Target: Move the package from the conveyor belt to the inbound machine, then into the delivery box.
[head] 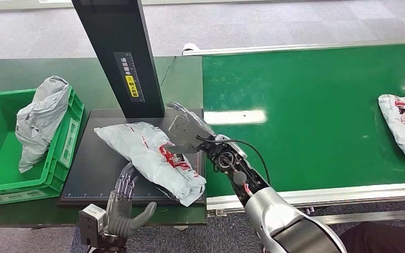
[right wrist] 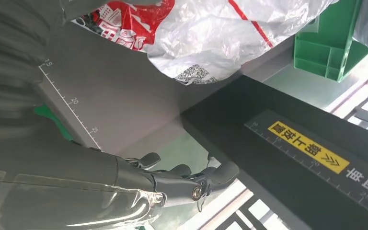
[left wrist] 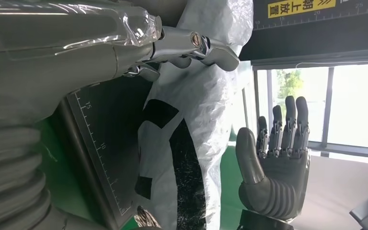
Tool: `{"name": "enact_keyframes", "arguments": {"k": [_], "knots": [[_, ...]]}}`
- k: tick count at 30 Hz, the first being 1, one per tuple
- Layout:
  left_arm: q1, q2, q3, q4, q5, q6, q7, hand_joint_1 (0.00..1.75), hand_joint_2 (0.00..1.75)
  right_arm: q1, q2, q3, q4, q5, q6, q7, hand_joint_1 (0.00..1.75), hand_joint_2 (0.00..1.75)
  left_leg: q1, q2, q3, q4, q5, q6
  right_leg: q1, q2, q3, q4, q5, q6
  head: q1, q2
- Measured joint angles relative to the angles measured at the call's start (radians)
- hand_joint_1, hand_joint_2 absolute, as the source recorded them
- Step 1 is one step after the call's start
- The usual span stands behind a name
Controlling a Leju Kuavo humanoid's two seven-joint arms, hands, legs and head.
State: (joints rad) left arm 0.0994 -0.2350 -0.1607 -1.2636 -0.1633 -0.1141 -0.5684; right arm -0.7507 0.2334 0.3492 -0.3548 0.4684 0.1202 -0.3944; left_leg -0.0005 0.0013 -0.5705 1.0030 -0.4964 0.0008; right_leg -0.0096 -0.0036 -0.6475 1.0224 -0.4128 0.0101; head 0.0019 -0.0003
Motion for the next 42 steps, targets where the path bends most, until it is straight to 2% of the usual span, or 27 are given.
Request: {"name": "enact_keyframes", "arguments": {"k": [7, 14, 22, 27, 31, 33, 36, 38, 42], "knots": [[0.004, 0.0, 0.004, -0.006, 0.004, 0.012, -0.004, 0.0, 1.75, 0.002, -0.003, -0.013, -0.001, -0.024, -0.014, -0.028, 0.0, 1.75, 0.0, 0.0, 0.0, 0.0, 0.0, 0.0, 0.0, 0.0, 0.0, 0.0, 0.0, 0.0, 0.0, 0.0], [0.034, 0.004, 0.071, -0.108, 0.024, 0.166, -0.063, 0.0, 1.75, 0.057, -0.017, -0.075, -0.084, -0.193, -0.018, -0.228, 0.0, 1.75, 0.0, 0.0, 0.0, 0.0, 0.0, 0.0, 0.0, 0.0, 0.0, 0.0, 0.0, 0.0, 0.0, 0.0], [0.101, 0.022, 0.15, -0.293, -0.141, 0.35, -0.075, 0.0, 1.75, 0.266, -0.043, -0.122, -0.316, -0.341, -0.044, -0.287, 0.0, 1.75, 0.0, 0.0, 0.0, 0.0, -0.001, 0.0, 0.0, 0.0, 0.0, 0.0, -0.001, -0.001, 0.0, 0.0], [0.138, 0.027, 0.163, -0.365, -0.215, 0.477, -0.074, 0.0, 1.75, 0.473, -0.043, -0.132, -0.59, -0.382, -0.115, -0.282, 0.0, 1.75, 0.0, -0.002, -0.001, -0.001, -0.003, -0.001, 0.0, -0.002, 0.0, 0.0, -0.003, -0.001, 0.0, 0.0], [0.149, 0.025, 0.19, -0.419, -0.254, 0.609, -0.079, 0.0, 1.75, 0.609, -0.039, -0.114, -0.793, -0.355, -0.163, -0.252, 0.0, 1.75, 0.0, -0.001, -0.001, -0.001, -0.004, -0.002, 0.001, -0.001, 0.0, 0.0, -0.004, -0.002, 0.0, 0.0], [0.153, 0.022, 0.2, -0.442, -0.309, 0.657, -0.06, 0.0, 1.75, 0.652, -0.034, -0.108, -0.865, -0.337, -0.182, -0.235, 0.0, 1.75, 0.0, -0.001, 0.0, -0.001, -0.004, -0.002, 0.001, -0.001, 0.0, 0.0, -0.004, -0.002, 0.0, 0.0], [0.159, 0.018, 0.187, -0.454, -0.438, 0.66, 0.009, 0.0, 1.75, 0.698, -0.03, -0.109, -0.939, -0.318, -0.193, -0.224, 0.0, 1.75, 0.0, -0.001, 0.002, -0.001, -0.004, -0.002, 0.001, -0.001, 0.001, 0.0, -0.004, -0.001, 0.0, 0.0], [0.156, 0.018, 0.149, -0.444, -0.534, 0.632, 0.075, 0.0, 1.75, 0.729, -0.027, -0.113, -0.983, -0.3, -0.189, -0.222, 0.0, 1.75, 0.0, -0.001, 0.002, -0.001, -0.004, -0.001, 0.0, -0.001, 0.002, -0.001, -0.004, -0.001, 0.0, 0.0], [0.121, 0.022, 0.021, -0.361, -0.676, 0.576, 0.197, 0.0, 1.75, 0.775, -0.016, -0.124, -1.05, -0.265, -0.177, -0.216, 0.0, 1.75, 0.0, -0.001, 0.003, -0.001, -0.004, -0.001, 0.0, -0.001, 0.003, -0.001, -0.004, -0.001, 0.0, 0.0]]}}
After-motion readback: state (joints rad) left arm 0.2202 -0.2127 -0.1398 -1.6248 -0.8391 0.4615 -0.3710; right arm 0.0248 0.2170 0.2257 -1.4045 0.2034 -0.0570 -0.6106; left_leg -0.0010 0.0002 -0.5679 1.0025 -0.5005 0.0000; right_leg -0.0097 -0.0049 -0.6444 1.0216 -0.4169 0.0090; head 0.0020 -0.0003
